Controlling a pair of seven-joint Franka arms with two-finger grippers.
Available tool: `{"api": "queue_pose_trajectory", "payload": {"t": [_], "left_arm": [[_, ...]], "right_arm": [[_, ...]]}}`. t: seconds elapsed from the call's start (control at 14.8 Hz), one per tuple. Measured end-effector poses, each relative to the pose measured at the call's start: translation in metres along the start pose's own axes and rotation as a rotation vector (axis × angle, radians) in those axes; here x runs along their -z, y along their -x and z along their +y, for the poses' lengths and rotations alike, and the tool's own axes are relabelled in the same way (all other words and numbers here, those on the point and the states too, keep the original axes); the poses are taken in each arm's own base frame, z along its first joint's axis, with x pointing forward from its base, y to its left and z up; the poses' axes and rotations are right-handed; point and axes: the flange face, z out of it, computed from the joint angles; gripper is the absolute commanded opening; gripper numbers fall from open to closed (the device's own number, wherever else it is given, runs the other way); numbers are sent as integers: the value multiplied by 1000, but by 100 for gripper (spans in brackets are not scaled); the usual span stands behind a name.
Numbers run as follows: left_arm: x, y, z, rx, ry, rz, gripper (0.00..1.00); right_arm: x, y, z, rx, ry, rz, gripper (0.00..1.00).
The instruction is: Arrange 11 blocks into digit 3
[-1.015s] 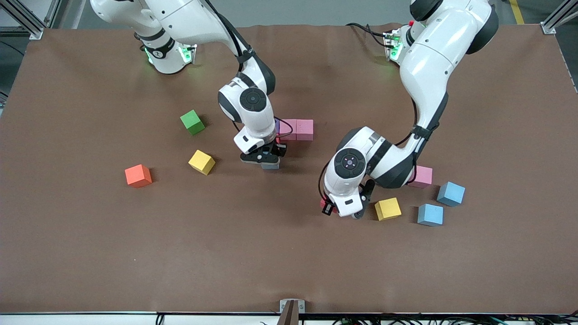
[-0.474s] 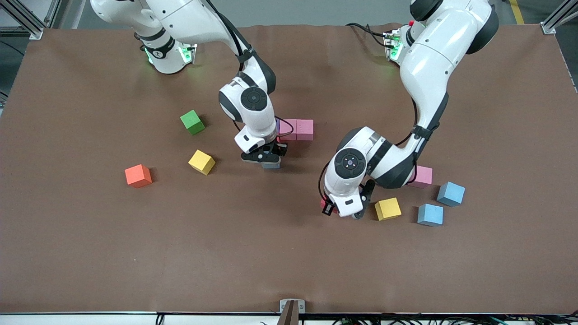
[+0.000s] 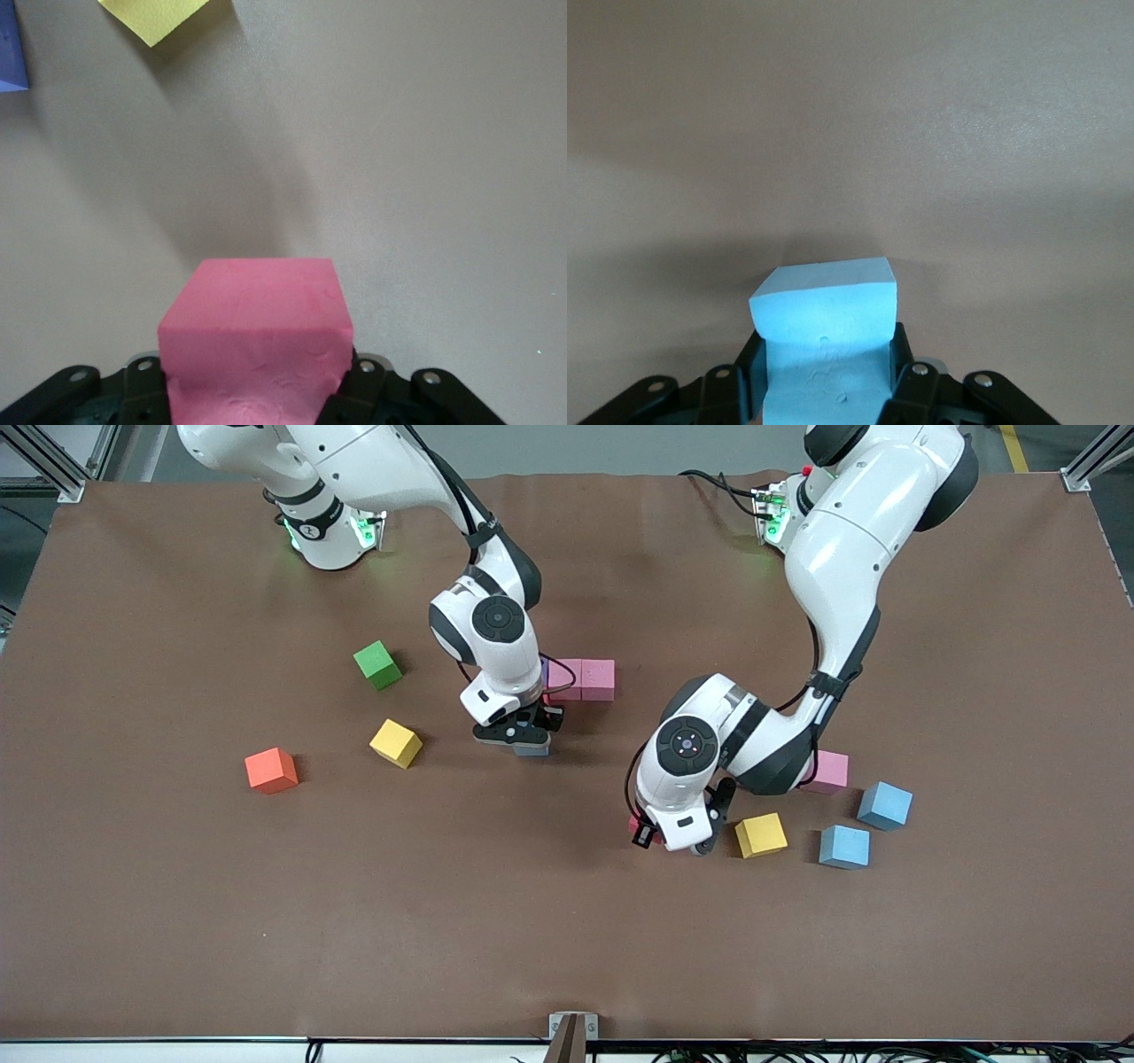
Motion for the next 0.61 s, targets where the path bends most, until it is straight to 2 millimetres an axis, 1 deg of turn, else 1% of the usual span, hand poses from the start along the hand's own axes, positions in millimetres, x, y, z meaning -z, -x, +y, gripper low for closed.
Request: {"api": "queue_pose_trajectory", "payload": {"t": [0.34,0.61], "left_arm": [[0,0,0,0,0,0,44],[0,-1,0,1,0,0,44]], "right_arm": [[5,-4,-3,-3,-9,9,100],[5,-5,-2,-4,-8,10,100]]}}
